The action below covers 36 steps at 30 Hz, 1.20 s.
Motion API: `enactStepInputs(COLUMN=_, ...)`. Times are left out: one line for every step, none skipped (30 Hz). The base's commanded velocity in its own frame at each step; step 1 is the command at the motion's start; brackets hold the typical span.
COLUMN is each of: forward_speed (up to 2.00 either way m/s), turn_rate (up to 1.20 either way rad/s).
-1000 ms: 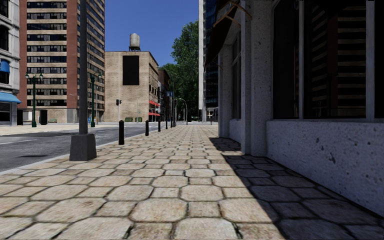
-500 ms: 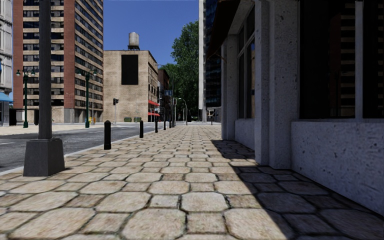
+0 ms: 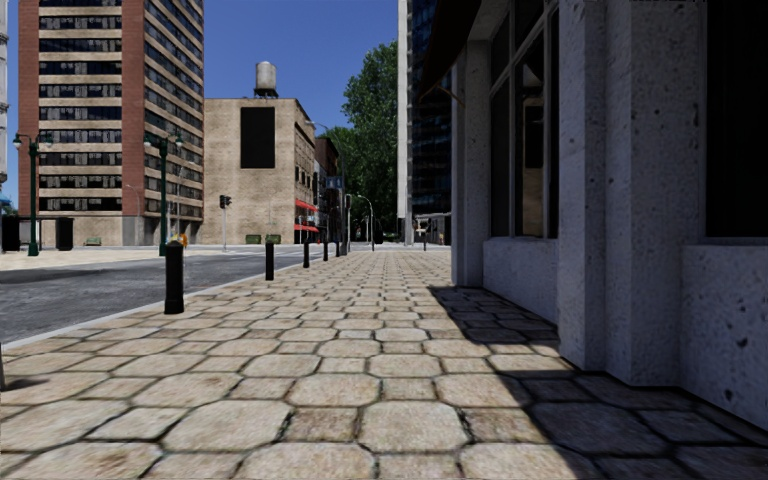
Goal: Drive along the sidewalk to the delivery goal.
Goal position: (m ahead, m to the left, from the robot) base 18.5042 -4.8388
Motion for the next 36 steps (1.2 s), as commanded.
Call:
enactStepInputs(forward_speed=2.00, turn_rate=0.00)
enactStepInputs(forward_speed=2.00, turn_rate=0.00)
enactStepInputs(forward_speed=2.00, turn_rate=0.00)
enactStepInputs(forward_speed=2.00, turn_rate=0.00)
enactStepInputs(forward_speed=2.00, turn_rate=0.00)
enactStepInputs(forward_speed=2.00, turn_rate=0.00)
enactStepInputs(forward_speed=2.00, turn_rate=0.00)
enactStepInputs(forward_speed=2.00, turn_rate=0.00)
enactStepInputs(forward_speed=2.00, turn_rate=0.00)
enactStepInputs(forward_speed=2.00, turn_rate=0.00)
enactStepInputs(forward_speed=2.00, turn_rate=0.00)
enactStepInputs(forward_speed=2.00, turn_rate=0.00)
enactStepInputs(forward_speed=2.00, turn_rate=0.00)
enactStepInputs(forward_speed=2.00, turn_rate=0.00)
enactStepInputs(forward_speed=2.00, turn_rate=0.00)
enactStepInputs(forward_speed=2.00, turn_rate=0.00)
enactStepInputs(forward_speed=2.00, turn_rate=0.00)
enactStepInputs(forward_speed=2.00, turn_rate=0.00)
enactStepInputs(forward_speed=2.00, turn_rate=0.00)
enactStepInputs(forward_speed=2.00, turn_rate=0.00)
enactStepInputs(forward_speed=2.00, turn_rate=0.00)
enactStepInputs(forward_speed=2.00, turn_rate=0.00)
enactStepInputs(forward_speed=2.00, turn_rate=0.00)
enactStepInputs(forward_speed=2.00, turn_rate=0.00)
enactStepInputs(forward_speed=2.00, turn_rate=0.00)
enactStepInputs(forward_speed=2.00, turn_rate=0.00)
enactStepInputs(forward_speed=2.00, turn_rate=0.00)
enactStepInputs(forward_speed=2.00, turn_rate=0.00)
enactStepInputs(forward_speed=2.00, turn_rate=0.00)
enactStepInputs(forward_speed=2.00, turn_rate=0.00)
enactStepInputs(forward_speed=2.00, turn_rate=0.00)
enactStepInputs(forward_speed=2.00, turn_rate=0.00)
enactStepInputs(forward_speed=2.00, turn_rate=0.00)
enactStepInputs(forward_speed=2.00, turn_rate=0.00)
enactStepInputs(forward_speed=2.00, turn_rate=0.00)
enactStepInputs(forward_speed=2.00, turn_rate=0.00)
